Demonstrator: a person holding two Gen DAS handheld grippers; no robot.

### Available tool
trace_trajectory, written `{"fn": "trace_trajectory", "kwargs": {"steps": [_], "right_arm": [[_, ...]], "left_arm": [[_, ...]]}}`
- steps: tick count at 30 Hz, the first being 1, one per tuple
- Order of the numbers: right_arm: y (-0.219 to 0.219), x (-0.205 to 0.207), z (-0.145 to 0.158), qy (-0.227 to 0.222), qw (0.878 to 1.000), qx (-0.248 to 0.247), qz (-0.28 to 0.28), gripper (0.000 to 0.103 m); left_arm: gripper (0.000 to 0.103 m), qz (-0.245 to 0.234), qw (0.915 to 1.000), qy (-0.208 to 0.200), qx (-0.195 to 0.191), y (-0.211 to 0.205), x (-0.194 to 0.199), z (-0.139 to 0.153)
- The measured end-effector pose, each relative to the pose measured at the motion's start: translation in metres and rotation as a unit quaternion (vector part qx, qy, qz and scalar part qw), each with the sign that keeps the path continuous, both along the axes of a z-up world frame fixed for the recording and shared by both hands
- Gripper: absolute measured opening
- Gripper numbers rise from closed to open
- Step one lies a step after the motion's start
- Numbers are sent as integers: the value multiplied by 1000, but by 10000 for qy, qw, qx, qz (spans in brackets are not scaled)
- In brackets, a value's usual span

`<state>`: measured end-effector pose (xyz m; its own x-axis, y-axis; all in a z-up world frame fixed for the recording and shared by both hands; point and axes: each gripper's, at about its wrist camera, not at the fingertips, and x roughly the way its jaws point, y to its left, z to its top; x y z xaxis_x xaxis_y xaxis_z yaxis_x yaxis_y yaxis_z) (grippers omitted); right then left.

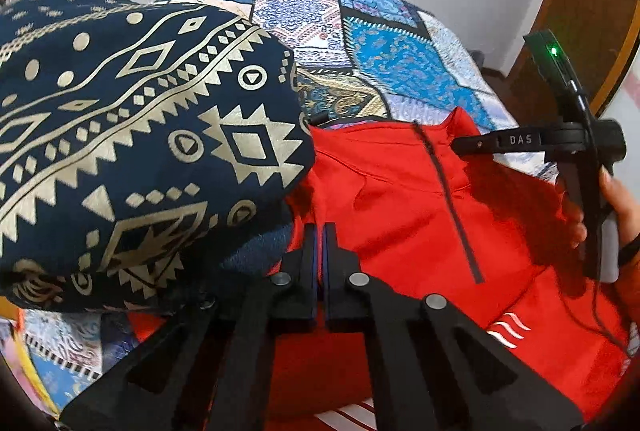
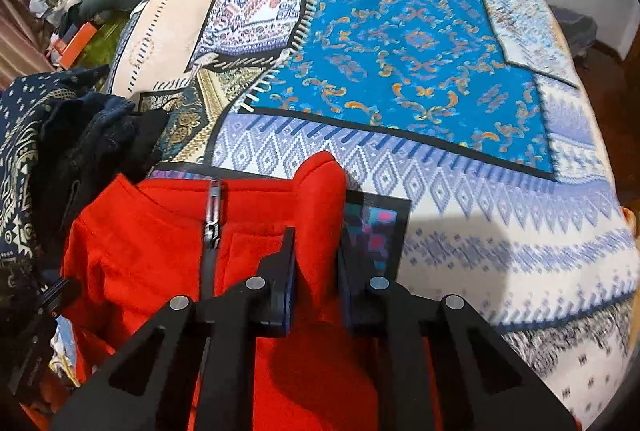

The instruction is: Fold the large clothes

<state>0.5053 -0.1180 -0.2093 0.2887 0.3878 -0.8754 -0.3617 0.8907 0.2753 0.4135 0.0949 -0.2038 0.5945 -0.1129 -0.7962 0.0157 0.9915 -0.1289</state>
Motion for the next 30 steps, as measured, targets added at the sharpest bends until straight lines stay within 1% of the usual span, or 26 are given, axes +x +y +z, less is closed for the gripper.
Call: {"fn": "trace_trajectory", "kwargs": {"steps": [1, 3, 5, 9, 12, 14, 16, 18, 21, 25, 28, 30], "right_arm": [[-2, -9, 10, -168, 9999, -32, 20, 15], [-6, -22, 28, -351, 9994, 62, 46, 14], [-13, -36, 47, -456, 9986, 242, 63, 14], [-23, -79, 90, -880, 9951, 410, 188, 14], [-31, -119, 111, -1149, 9918, 498, 255, 14], [-38, -143, 117, -1260, 9901, 577, 233, 14], [-46, -168, 118, -1333, 9888, 635, 190, 14], [-52, -182, 115, -1346, 9884, 675, 193, 14], [-61, -212, 106, -1317, 9890, 645, 198, 14], [-66, -244, 89, -1207, 9911, 496, 247, 14], [-69, -264, 73, -1035, 9935, 367, 289, 14], [-69, -275, 64, -1001, 9942, 234, 309, 14]], "left_arm": [[0, -30, 10000, -3, -66, 0, -1, 3], [0, -131, 9996, -47, -261, -2, -8, 13], [0, -207, 9991, -119, -349, -5, -17, 26], [0, -231, 9985, -267, -420, -7, -41, 48], [0, -176, 9980, -399, -463, -4, -66, 62], [0, -156, 9977, -439, -487, -2, -85, 67], [0, -187, 9974, -455, -517, -1, -101, 70], [0, -228, 9975, -455, -498, -1, -117, 69], [0, -277, 9975, -356, -548, 0, -139, 61], [0, -317, 9979, -104, -559, 2, -168, 41], [0, -322, 9985, 113, -423, 0, -186, 23], [0, -312, 9986, 252, -332, -2, -198, 12]]}}
